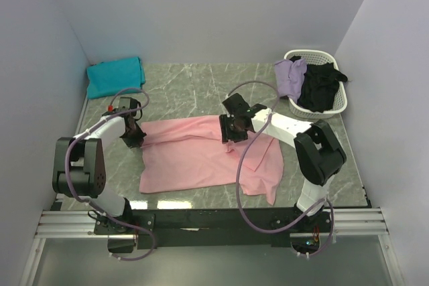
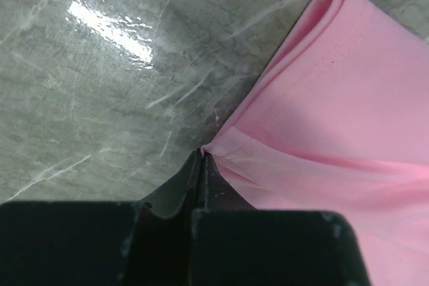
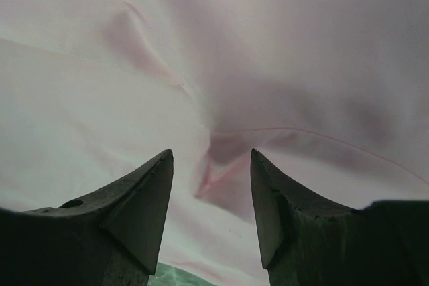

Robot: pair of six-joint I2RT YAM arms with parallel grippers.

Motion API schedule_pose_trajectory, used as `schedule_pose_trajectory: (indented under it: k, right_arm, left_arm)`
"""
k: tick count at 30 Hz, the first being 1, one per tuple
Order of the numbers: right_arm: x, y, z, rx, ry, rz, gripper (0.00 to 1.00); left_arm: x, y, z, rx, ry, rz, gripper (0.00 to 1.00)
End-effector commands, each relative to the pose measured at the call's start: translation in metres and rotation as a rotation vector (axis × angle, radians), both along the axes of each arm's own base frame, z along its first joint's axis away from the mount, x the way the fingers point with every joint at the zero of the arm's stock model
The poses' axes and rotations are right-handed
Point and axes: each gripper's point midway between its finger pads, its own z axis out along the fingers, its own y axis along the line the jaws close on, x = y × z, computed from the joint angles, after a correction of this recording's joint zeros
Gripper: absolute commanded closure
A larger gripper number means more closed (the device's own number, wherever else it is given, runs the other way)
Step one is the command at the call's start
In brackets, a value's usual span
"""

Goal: Fold and stack the t-shirts
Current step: Fold the tshirt

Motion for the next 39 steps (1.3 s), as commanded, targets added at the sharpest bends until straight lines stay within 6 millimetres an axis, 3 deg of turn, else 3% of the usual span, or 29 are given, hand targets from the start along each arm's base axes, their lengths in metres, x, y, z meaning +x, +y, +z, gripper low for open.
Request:
schedule_pose_trajectory:
  k: [1, 4, 7, 8, 9, 14, 17, 19, 25, 26, 27, 28, 31, 32, 34, 36, 39]
  right_arm:
    - [0.003, -0.009, -0.013, -0.03, 0.02, 0.0, 0.43]
    - [-0.002, -0.017, -0.025, -0.07, 0.035, -0.001, 0.44]
    - [-0.004, -0.033, -0.038, -0.154, 0.044, -0.018, 0.56]
    - [-0.005, -0.038, -0.04, -0.176, 0.048, -0.025, 0.91]
    - [-0.006, -0.041, -0.041, -0.19, 0.05, -0.028, 1.0]
    - [-0.012, -0.061, -0.048, -0.266, 0.047, -0.063, 1.0]
    - [-0.011, -0.08, -0.039, -0.329, -0.002, -0.124, 1.0]
    - [-0.011, -0.086, -0.033, -0.335, -0.021, -0.14, 1.0]
    - [-0.011, -0.104, -0.039, -0.433, -0.022, -0.194, 1.0]
    - [-0.01, -0.104, -0.037, -0.426, -0.024, -0.205, 0.99]
    - [-0.008, -0.099, -0.033, -0.399, -0.03, -0.198, 0.97]
    - [-0.005, -0.095, -0.022, -0.371, -0.064, -0.204, 0.86]
    - [0.011, -0.084, 0.01, -0.267, -0.16, -0.227, 0.63]
    - [0.014, -0.086, 0.016, -0.267, -0.176, -0.242, 0.42]
    - [0.024, -0.086, 0.033, -0.244, -0.211, -0.258, 0.29]
    - [0.031, -0.087, 0.042, -0.226, -0.233, -0.271, 0.19]
    - [0.046, -0.091, 0.051, -0.182, -0.243, -0.304, 0.18]
  left_arm:
    - [0.008, 0.003, 0.004, 0.018, -0.029, 0.012, 0.99]
    - [0.01, 0.004, 0.005, 0.022, -0.037, 0.017, 0.99]
    - [0.011, 0.004, 0.004, 0.023, -0.033, 0.019, 0.99]
    - [0.011, 0.004, 0.003, 0.024, -0.029, 0.019, 0.99]
    - [0.012, 0.004, 0.004, 0.028, -0.032, 0.019, 0.99]
    - [0.013, 0.007, 0.002, 0.042, -0.022, 0.026, 0.99]
    - [0.015, 0.009, 0.001, 0.051, -0.017, 0.024, 0.99]
    - [0.015, 0.009, 0.001, 0.052, -0.018, 0.026, 0.99]
    - [0.015, 0.007, -0.004, 0.045, -0.013, 0.02, 0.99]
    - [0.016, 0.006, -0.003, 0.039, -0.018, 0.013, 0.99]
    - [0.017, 0.0, -0.002, 0.008, -0.024, -0.006, 0.93]
    - [0.023, -0.004, 0.001, -0.011, -0.056, -0.033, 0.7]
    - [0.03, -0.02, 0.02, -0.088, -0.138, -0.087, 0.54]
    - [0.036, -0.025, 0.03, -0.105, -0.186, -0.105, 0.47]
    - [0.041, -0.025, 0.056, -0.105, -0.264, -0.115, 0.26]
    - [0.049, -0.027, 0.085, -0.105, -0.348, -0.142, 0.23]
    - [0.066, -0.047, 0.118, -0.193, -0.476, -0.203, 0.2]
